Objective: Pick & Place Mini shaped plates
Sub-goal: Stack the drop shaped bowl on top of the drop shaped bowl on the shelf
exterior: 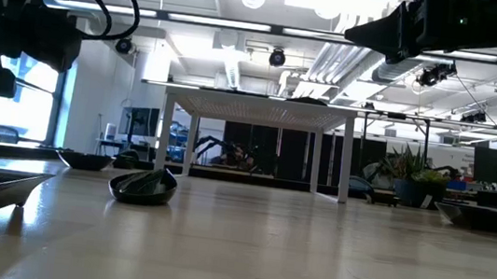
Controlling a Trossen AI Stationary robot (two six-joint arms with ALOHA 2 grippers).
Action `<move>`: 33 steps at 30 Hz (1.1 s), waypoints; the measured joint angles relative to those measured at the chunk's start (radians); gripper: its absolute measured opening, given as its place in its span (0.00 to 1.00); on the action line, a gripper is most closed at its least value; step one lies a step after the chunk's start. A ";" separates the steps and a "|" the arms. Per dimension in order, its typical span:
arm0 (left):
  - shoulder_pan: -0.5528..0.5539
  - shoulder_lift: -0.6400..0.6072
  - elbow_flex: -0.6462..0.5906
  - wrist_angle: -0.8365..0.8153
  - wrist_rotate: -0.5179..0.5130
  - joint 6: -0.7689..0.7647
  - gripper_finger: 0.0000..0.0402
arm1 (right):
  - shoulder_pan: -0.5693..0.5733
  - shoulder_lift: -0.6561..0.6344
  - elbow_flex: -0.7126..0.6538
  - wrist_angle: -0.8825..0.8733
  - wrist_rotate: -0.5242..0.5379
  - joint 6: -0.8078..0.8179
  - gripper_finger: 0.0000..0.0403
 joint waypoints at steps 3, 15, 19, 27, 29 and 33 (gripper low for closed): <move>0.000 0.029 -0.001 -0.019 -0.021 0.000 0.26 | 0.000 0.000 0.000 0.000 0.000 0.000 0.01; 0.000 0.173 -0.001 0.035 0.007 0.041 0.24 | 0.000 0.000 0.000 0.001 0.000 0.001 0.01; 0.000 0.206 -0.001 0.055 0.033 0.064 0.24 | 0.000 0.000 0.001 0.001 0.000 0.000 0.01; 0.002 0.211 -0.001 0.071 0.063 0.061 0.24 | 0.000 0.000 0.001 -0.003 0.000 0.000 0.01; 0.002 0.211 -0.001 0.073 0.080 0.058 0.24 | 0.000 0.000 0.001 -0.003 0.000 0.000 0.01; 0.002 0.211 -0.001 0.073 0.115 0.058 0.24 | 0.000 0.000 0.001 -0.003 0.000 0.000 0.01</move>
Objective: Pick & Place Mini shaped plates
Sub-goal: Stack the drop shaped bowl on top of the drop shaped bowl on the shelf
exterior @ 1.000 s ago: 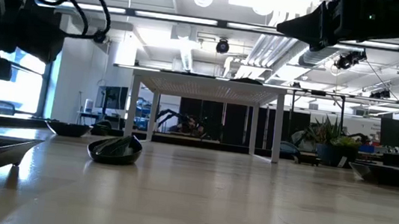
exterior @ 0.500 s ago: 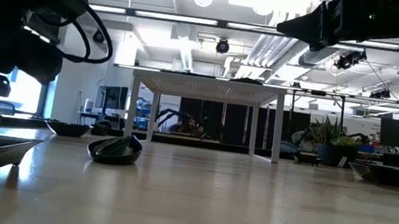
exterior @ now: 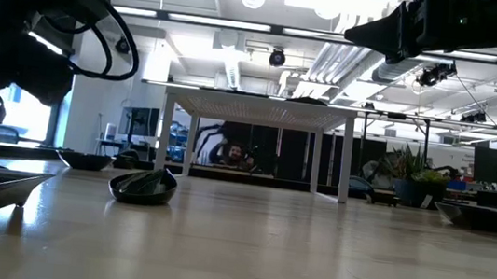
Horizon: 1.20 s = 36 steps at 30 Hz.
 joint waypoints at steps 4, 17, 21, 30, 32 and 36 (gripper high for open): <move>0.000 0.000 0.000 0.000 0.018 -0.005 0.24 | 0.000 0.000 0.000 0.000 0.000 0.000 0.00; 0.000 0.000 0.000 0.025 0.052 -0.044 0.24 | 0.000 0.000 0.000 0.000 0.000 0.003 0.01; 0.000 0.000 0.000 0.043 0.063 -0.058 0.24 | 0.000 0.000 0.000 0.000 0.000 0.003 0.01; 0.000 0.000 0.001 0.078 0.046 -0.130 0.24 | 0.000 0.000 0.000 0.000 0.000 0.004 0.01; 0.000 0.009 0.001 0.080 0.042 -0.136 0.24 | 0.000 0.000 0.000 0.000 0.000 0.003 0.01; 0.000 0.009 0.001 0.090 0.040 -0.140 0.24 | 0.000 0.000 0.000 0.000 0.000 0.004 0.01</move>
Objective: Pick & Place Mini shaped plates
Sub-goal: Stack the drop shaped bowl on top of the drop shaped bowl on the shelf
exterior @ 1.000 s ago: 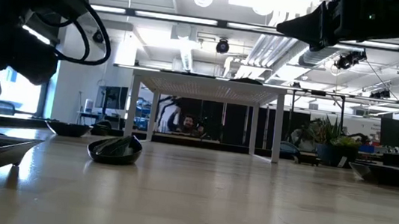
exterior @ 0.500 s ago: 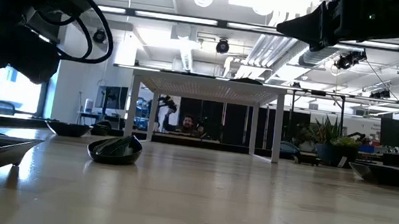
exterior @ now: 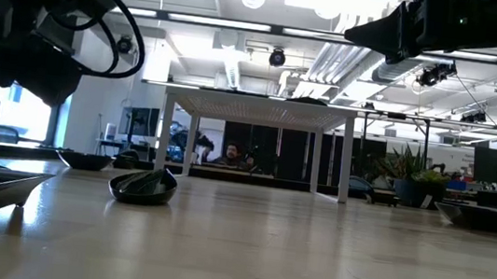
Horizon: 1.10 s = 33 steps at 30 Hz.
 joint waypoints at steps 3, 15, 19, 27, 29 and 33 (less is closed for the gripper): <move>0.000 0.000 0.000 0.016 -0.015 -0.013 0.24 | 0.000 0.000 0.000 0.000 0.000 0.000 0.01; 0.000 0.000 0.000 0.015 -0.024 0.012 0.07 | 0.000 0.000 0.000 0.000 0.000 0.000 0.01; 0.000 0.000 0.000 0.015 -0.026 0.008 0.08 | 0.000 0.000 0.000 0.000 0.000 0.000 0.01; 0.000 0.000 0.000 0.015 -0.047 0.004 0.19 | 0.000 0.000 0.000 0.000 0.000 0.000 0.01; 0.000 0.000 0.000 0.015 -0.049 0.009 0.20 | 0.000 0.000 0.000 0.000 0.000 0.000 0.00; 0.000 0.000 0.000 0.015 -0.060 0.012 0.17 | 0.000 0.000 0.000 0.000 0.000 0.000 0.01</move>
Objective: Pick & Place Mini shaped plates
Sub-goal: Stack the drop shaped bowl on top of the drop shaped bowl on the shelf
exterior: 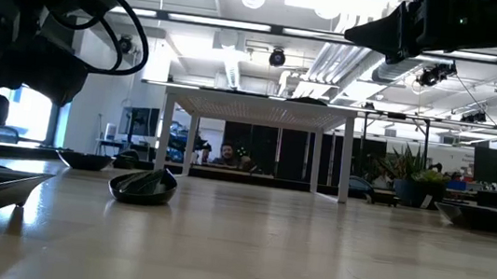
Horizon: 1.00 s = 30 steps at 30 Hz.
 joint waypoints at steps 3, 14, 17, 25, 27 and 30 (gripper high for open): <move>0.000 0.000 0.000 0.000 -0.002 0.002 0.11 | 0.000 0.000 0.000 0.000 0.000 0.000 0.01; 0.005 0.000 0.031 -0.043 -0.041 0.096 0.00 | 0.000 0.000 0.000 0.000 0.000 -0.001 0.01; 0.047 0.000 0.087 -0.133 -0.067 0.197 0.00 | 0.000 0.000 0.000 0.000 0.000 -0.003 0.01; 0.260 0.004 0.302 -0.331 -0.249 0.747 0.00 | 0.000 0.000 0.000 0.000 0.000 -0.001 0.01; 0.298 0.033 0.345 -0.328 -0.287 0.917 0.00 | 0.000 0.000 0.000 0.000 0.000 -0.001 0.01; 0.337 0.082 0.390 -0.342 -0.340 1.134 0.00 | 0.000 0.000 0.000 0.000 0.000 -0.001 0.00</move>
